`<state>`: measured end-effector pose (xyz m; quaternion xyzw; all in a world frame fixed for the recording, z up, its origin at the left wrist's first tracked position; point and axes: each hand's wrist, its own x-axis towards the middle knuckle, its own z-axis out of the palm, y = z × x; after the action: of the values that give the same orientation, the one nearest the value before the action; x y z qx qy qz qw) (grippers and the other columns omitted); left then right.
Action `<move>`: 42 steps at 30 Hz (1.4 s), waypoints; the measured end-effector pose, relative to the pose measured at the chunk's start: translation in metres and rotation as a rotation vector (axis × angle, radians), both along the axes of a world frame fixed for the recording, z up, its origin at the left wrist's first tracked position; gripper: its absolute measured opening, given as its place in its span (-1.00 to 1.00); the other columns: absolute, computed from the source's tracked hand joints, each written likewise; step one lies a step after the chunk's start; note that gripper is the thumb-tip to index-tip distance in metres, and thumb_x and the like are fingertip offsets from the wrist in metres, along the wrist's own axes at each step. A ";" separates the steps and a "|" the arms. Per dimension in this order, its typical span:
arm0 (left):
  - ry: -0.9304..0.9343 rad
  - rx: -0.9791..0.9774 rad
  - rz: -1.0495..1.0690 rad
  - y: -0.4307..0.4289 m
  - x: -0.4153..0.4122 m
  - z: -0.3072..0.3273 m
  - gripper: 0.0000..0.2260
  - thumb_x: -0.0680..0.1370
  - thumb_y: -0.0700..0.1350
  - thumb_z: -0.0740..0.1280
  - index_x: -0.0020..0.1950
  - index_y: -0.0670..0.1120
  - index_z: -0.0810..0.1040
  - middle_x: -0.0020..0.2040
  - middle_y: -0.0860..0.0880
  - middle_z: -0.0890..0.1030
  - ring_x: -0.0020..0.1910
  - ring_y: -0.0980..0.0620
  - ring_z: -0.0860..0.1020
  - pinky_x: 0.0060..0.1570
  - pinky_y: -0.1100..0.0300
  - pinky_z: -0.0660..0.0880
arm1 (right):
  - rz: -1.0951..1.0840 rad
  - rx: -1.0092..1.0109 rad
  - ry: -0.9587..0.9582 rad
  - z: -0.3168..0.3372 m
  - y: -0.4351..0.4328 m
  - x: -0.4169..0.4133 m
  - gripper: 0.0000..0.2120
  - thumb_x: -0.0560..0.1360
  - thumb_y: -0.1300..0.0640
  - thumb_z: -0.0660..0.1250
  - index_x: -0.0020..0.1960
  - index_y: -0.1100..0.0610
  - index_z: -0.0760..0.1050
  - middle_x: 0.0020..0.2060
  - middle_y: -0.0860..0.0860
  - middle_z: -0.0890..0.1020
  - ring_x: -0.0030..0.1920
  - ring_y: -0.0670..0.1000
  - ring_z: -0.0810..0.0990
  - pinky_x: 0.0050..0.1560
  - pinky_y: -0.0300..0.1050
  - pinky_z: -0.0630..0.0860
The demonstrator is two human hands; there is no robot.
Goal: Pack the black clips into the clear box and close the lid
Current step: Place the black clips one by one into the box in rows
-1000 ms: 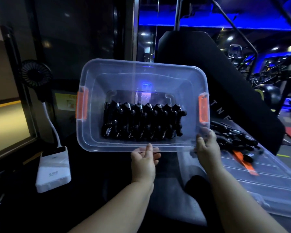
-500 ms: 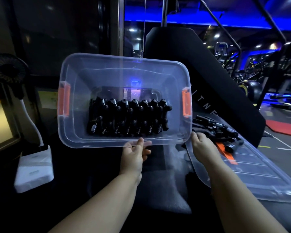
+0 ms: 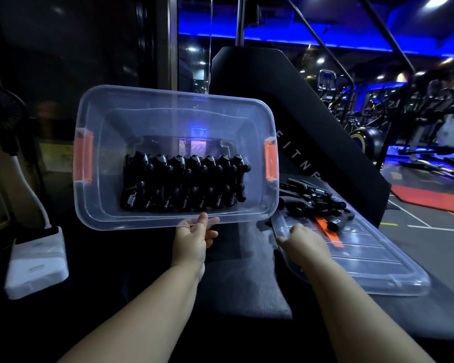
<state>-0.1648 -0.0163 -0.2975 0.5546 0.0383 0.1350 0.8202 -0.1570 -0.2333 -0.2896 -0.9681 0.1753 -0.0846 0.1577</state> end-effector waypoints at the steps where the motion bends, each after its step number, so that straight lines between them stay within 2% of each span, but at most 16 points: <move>1: 0.002 0.002 0.000 0.000 0.000 0.000 -0.90 0.62 -0.07 0.23 -0.01 -0.09 0.45 -0.16 0.03 0.68 -0.47 0.24 0.50 -0.36 0.31 0.41 | 0.001 -0.002 0.003 0.001 0.001 -0.001 -0.58 0.49 -0.16 0.26 0.15 0.14 0.42 0.11 0.15 0.59 0.14 0.18 0.54 -0.07 -0.05 0.35; 6: 0.012 0.010 0.001 0.000 0.002 -0.003 -0.88 0.62 -0.05 0.23 0.04 -0.09 0.45 -0.16 0.05 0.69 -0.43 0.21 0.50 -0.28 0.26 0.41 | 0.003 -0.047 -0.010 0.002 0.002 -0.008 -0.58 0.50 -0.17 0.23 0.17 0.14 0.39 0.12 0.15 0.58 0.14 0.18 0.54 -0.07 -0.04 0.34; 25: 0.003 0.001 0.002 0.001 -0.001 -0.002 -0.91 0.62 -0.06 0.23 -0.03 -0.05 0.47 -0.15 0.04 0.68 -0.38 0.17 0.49 -0.30 0.27 0.42 | 0.053 -0.110 0.016 0.000 0.008 -0.054 -0.65 0.51 -0.15 0.17 0.13 0.09 0.41 0.10 0.09 0.59 0.13 0.15 0.54 -0.10 -0.06 0.36; 30: 0.006 0.005 0.007 0.001 0.001 -0.004 -0.87 0.62 -0.05 0.23 0.05 -0.10 0.46 -0.13 0.02 0.68 -0.38 0.16 0.50 -0.29 0.27 0.42 | 0.082 -0.137 0.015 -0.001 0.009 -0.066 -0.68 0.50 -0.14 0.15 0.07 0.08 0.39 0.06 0.10 0.60 0.09 0.15 0.55 -0.14 -0.06 0.36; 37: 0.021 0.024 0.019 0.000 0.003 -0.006 -0.76 0.61 -0.04 0.24 0.16 -0.18 0.48 -0.14 0.05 0.69 -0.41 0.21 0.51 -0.27 0.26 0.43 | 0.099 -0.144 -0.004 -0.003 0.011 -0.083 -0.66 0.52 -0.17 0.15 0.13 0.05 0.41 0.10 0.07 0.61 0.14 0.14 0.54 -0.11 -0.06 0.34; 42: 0.020 0.016 0.019 0.000 -0.001 -0.004 -0.81 0.61 -0.04 0.24 0.10 -0.14 0.48 -0.13 0.04 0.69 -0.36 0.16 0.51 -0.26 0.25 0.42 | 0.097 -0.137 -0.003 -0.001 0.011 -0.087 -0.66 0.52 -0.19 0.16 0.13 0.03 0.42 0.10 0.04 0.61 0.14 0.12 0.54 -0.10 -0.07 0.35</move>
<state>-0.1654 -0.0161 -0.3014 0.5621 0.0508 0.1376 0.8139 -0.2436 -0.2218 -0.2906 -0.9839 0.1220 -0.0900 0.0951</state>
